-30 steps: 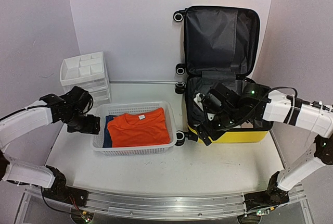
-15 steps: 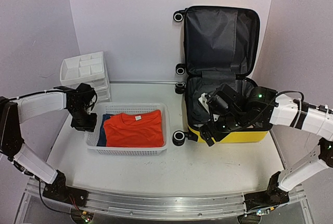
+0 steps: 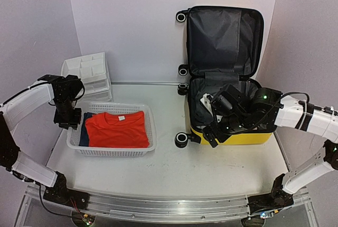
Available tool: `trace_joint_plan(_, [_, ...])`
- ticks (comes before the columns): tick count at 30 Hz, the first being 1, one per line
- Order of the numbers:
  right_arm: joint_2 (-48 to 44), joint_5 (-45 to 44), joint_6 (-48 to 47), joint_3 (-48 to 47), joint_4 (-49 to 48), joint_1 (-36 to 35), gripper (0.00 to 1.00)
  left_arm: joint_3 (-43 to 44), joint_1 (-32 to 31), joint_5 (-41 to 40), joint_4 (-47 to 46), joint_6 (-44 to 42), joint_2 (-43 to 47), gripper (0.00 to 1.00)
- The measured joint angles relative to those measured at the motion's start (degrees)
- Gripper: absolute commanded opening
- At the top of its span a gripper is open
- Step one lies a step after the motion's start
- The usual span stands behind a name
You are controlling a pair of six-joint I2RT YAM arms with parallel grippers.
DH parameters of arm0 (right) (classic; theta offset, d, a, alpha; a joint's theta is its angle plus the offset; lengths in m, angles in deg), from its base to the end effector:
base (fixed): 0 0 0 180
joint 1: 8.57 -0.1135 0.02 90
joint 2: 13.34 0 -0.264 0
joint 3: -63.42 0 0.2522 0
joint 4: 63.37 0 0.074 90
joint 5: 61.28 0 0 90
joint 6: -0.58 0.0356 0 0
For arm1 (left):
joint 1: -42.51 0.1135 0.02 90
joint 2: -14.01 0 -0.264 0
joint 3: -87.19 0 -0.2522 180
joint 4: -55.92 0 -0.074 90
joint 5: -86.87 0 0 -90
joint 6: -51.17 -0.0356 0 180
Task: Open, take out, and arrange the luggage
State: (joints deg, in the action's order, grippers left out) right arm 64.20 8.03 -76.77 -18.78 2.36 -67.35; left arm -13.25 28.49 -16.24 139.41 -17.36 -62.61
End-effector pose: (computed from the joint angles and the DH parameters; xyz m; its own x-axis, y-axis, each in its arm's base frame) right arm 0.1488 0.2212 0.2979 -0.5984 -0.5921 -0.5397 -0.5948 0.7796 -0.1958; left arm 0.2238 -0.0476 0.2761 -0.9638 -0.1268 -0.2347 -0.1643 0.9752 0.1481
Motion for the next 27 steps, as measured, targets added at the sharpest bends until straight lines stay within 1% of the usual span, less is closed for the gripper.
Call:
trace_joint_plan(1, [-0.2,0.0,-0.1,0.0,0.0,0.0,0.98,0.2,0.3,-1.1,0.9,0.1,-0.4,0.50])
trace_joint_plan(5, [-2.1,-0.6,-0.4,0.7,-0.2,0.0,0.98,1.4,0.7,-4.8,4.3,0.4,-0.7,0.59])
trace_joint_plan(9, [-4.4,-1.5,-0.5,1.7,-0.1,0.0,0.98,5.1,-0.3,-3.4,5.9,0.2,-0.7,0.71])
trace_joint_plan(11, [-4.9,-1.9,-0.6,1.8,-0.1,0.0,0.98,7.9,-5.0,-2.3,5.8,1.2,-1.0,0.73])
trace_joint_plan(13, [-5.0,-2.4,-0.7,1.8,-0.2,0.0,0.98,12.2,-12.3,-0.4,5.6,2.6,-3.1,0.75])
trace_joint_plan(16, [-5.0,-2.7,-0.7,1.8,-0.2,0.0,0.98,21.0,-22.9,3.1,2.0,5.4,-10.9,0.77])
trace_joint_plan(19, [-5.0,-2.6,-0.6,1.8,-0.2,0.0,0.98,29.1,-28.5,4.5,-2.3,8.7,-21.5,0.76])
trace_joint_plan(24, [-5.0,-1.7,0.3,1.8,-0.2,0.0,0.98,37.7,-29.9,3.5,-8.3,13.0,-35.8,0.75])
trace_joint_plan(27, [-5.5,-1.0,1.2,1.8,-0.1,0.0,0.98,42.8,-29.8,2.0,-10.2,14.8,-42.9,0.69])
